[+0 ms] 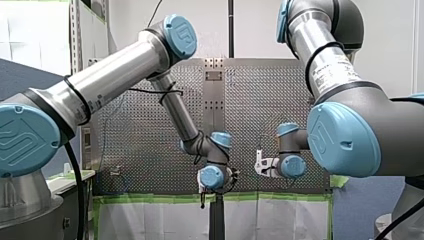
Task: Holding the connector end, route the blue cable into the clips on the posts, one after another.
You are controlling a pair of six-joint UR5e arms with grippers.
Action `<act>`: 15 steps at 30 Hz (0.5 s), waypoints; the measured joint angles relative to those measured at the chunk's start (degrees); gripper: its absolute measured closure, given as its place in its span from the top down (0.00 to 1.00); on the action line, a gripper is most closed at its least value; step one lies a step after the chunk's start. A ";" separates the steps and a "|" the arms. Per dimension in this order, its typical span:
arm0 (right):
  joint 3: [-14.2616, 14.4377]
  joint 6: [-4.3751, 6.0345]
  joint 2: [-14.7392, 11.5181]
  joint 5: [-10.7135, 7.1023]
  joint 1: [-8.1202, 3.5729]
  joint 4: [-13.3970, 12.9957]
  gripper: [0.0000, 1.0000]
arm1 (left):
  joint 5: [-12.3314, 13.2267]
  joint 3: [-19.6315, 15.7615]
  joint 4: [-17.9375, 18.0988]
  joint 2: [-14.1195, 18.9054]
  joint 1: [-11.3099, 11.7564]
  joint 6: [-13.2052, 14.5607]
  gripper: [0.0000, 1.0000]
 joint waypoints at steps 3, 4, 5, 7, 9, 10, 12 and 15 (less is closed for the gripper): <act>0.00 -0.40 0.01 -0.59 -0.02 0.04 0.00 | -0.31 1.34 -1.39 -1.45 -0.71 -0.12 0.03; 0.00 -0.52 0.01 -0.67 -0.05 0.04 0.00 | -0.56 1.80 -1.85 -1.93 -0.91 -0.28 0.03; 0.00 -0.63 0.00 -0.74 -0.08 0.02 0.00 | -1.00 2.45 -2.38 -2.58 -1.14 -0.48 0.03; -0.02 -0.73 -0.01 -0.77 -0.14 -0.02 0.00 | -1.86 3.46 -3.29 -3.45 -1.41 -0.69 0.03; -0.04 -0.72 -0.01 -0.75 -0.24 -0.05 0.00 | -3.03 4.75 -4.31 -4.03 -1.62 -0.83 0.03; -0.05 -0.67 -0.01 -0.73 -0.30 -0.05 0.00 | -3.58 5.31 -4.66 -4.18 -1.68 -0.88 0.03; -0.06 -0.64 -0.03 -0.75 -0.51 -0.07 0.00 | -4.59 6.63 -5.26 -4.36 -1.77 -1.00 0.03; -0.07 -0.62 -0.04 -0.78 -0.85 -0.09 0.00 | -5.62 8.30 -5.58 -4.45 -1.92 -1.29 0.03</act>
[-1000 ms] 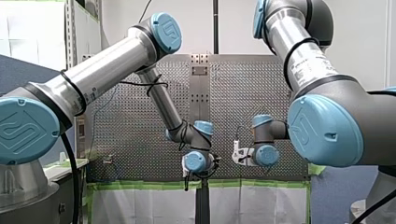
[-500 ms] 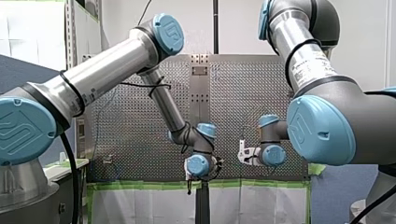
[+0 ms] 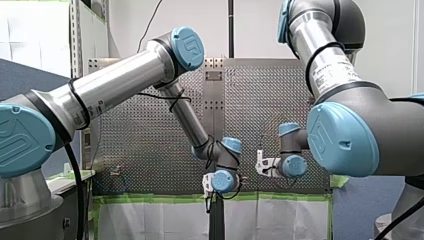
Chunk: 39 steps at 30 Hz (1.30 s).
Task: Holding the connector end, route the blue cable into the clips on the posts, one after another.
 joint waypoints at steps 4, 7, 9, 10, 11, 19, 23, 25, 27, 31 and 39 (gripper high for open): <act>-0.07 0.00 0.01 -0.22 -0.34 -0.05 0.00 | -0.90 2.20 -0.16 -0.04 -0.38 -0.20 0.03; -0.08 0.05 0.01 -1.28 -0.53 -0.06 0.00 | -1.39 3.86 -0.20 -0.08 -0.59 -0.27 0.03; -0.08 0.17 0.01 -2.26 -0.62 -0.07 0.00 | -1.62 4.94 -0.26 -0.21 -0.62 -0.29 0.03; -0.09 0.22 0.01 -2.61 -0.67 -0.07 0.00 | -1.70 5.37 -0.38 -0.37 -0.61 -0.30 0.03; -0.09 0.34 0.01 -2.96 -0.77 -0.07 0.00 | -1.78 5.96 -0.68 -0.73 -0.58 -0.28 0.03; -0.10 0.92 0.01 -3.16 -1.87 0.83 0.00 | -1.65 10.14 -4.08 -4.55 -0.66 -0.22 0.03; -0.09 2.08 0.01 -1.54 -3.29 1.31 0.00 | -2.02 12.52 -4.63 -6.22 -0.52 -0.13 0.03; -0.03 2.30 0.03 -1.04 -4.18 1.46 0.00 | -2.30 13.25 -4.60 -6.58 -0.45 -0.03 0.03; 0.02 2.39 0.05 -0.82 -5.31 1.58 0.00 | -2.37 13.73 -4.55 -6.94 -0.36 0.10 0.03; 0.06 2.33 0.07 -1.01 -7.24 1.81 0.00 | -1.99 14.00 -4.15 -7.44 -0.32 0.22 0.03; -0.04 2.61 0.11 -4.57 -9.92 0.88 0.00 | -1.15 14.03 -3.37 -7.58 -0.21 0.30 0.03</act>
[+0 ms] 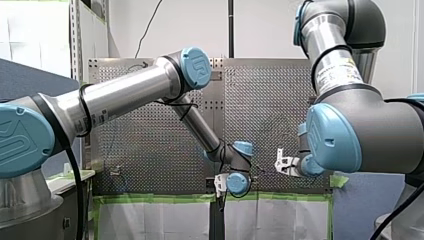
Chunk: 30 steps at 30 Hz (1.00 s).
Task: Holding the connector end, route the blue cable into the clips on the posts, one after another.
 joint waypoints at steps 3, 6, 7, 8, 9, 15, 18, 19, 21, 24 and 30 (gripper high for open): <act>-0.26 0.52 0.01 -1.36 -0.20 -1.29 0.00 | 0.77 0.05 0.61 -0.16 0.09 -0.03 0.03; -0.93 0.77 0.04 -2.07 -0.20 -1.70 0.00 | 1.51 0.90 0.62 -1.07 0.09 -0.04 0.03; -1.22 0.82 0.05 -2.21 -0.21 -1.68 0.00 | 1.73 1.31 0.35 -1.49 0.03 -0.04 0.03; -1.62 0.93 0.06 -2.39 -0.21 -1.63 0.00 | 2.00 1.90 -0.09 -2.08 -0.03 -0.05 0.03; -1.95 1.04 0.06 -2.55 -0.21 -1.57 0.00 | 2.15 2.32 -0.42 -2.51 -0.06 -0.06 0.03; -3.71 1.96 0.19 -3.41 -0.26 -0.38 0.00 | 2.41 5.36 -1.27 -4.37 0.35 -0.19 0.03; -4.16 2.45 0.59 -3.79 -0.34 -0.10 0.00 | 2.44 7.05 -1.24 -4.56 0.75 -0.23 0.03; -4.34 2.60 0.86 -3.85 -0.35 -0.07 0.00 | 2.44 7.51 -1.16 -4.57 0.85 -0.24 0.03; -4.98 2.82 1.63 -3.92 -0.37 -0.01 0.00 | 2.44 8.22 -0.66 -4.57 1.14 -0.25 0.03; -6.17 2.91 2.92 -4.01 -0.47 0.42 0.00 | 2.55 8.76 0.37 -4.57 1.57 -0.26 0.03; -8.61 3.58 5.49 -4.23 -0.71 1.25 0.00 | 3.33 9.36 1.05 -4.62 2.32 -0.23 0.03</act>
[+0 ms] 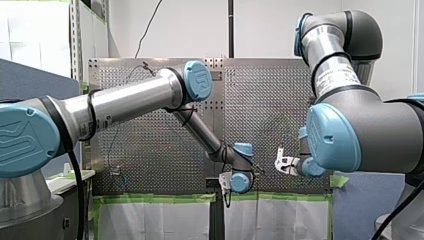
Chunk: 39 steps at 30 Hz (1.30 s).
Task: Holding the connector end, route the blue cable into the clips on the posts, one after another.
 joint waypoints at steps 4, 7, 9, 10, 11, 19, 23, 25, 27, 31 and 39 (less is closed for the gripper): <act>-1.53 0.48 0.90 -0.60 -0.23 0.22 0.00 | 1.04 0.04 0.06 0.02 0.43 -0.02 0.03; -2.39 0.79 1.10 -0.91 -0.31 0.32 0.00 | 1.61 0.05 0.03 0.01 0.62 -0.01 0.03; -2.94 0.90 1.16 -1.12 -0.43 0.52 0.00 | 2.02 0.05 -0.02 0.00 0.73 -0.01 0.03; -3.12 0.95 1.17 -1.18 -0.50 0.60 0.00 | 2.23 0.06 -0.04 0.00 0.77 0.00 0.03; -3.36 1.05 1.18 -1.24 -0.61 0.67 0.00 | 2.52 0.06 -0.09 -0.02 0.83 0.01 0.03; -4.66 1.98 1.25 -1.34 -1.30 0.79 0.00 | 5.98 0.15 -0.51 -0.37 1.50 0.13 0.03; -5.13 2.25 1.27 -1.30 -1.59 0.80 0.00 | 7.34 1.15 -1.42 -1.67 1.94 0.12 0.03; -5.23 2.31 1.26 -1.29 -1.77 0.75 0.00 | 7.52 1.43 -1.64 -2.08 2.17 0.11 0.03; -5.28 2.35 1.26 -1.30 -1.91 0.68 0.00 | 7.65 1.60 -1.76 -2.28 2.47 0.12 0.03; -5.31 2.39 1.31 -1.20 -2.23 0.56 0.00 | 7.73 1.87 -1.83 -2.39 3.01 0.11 0.03; -5.50 2.40 1.43 -1.04 -2.75 0.47 0.00 | 8.40 2.59 -1.76 -2.39 3.99 0.09 0.03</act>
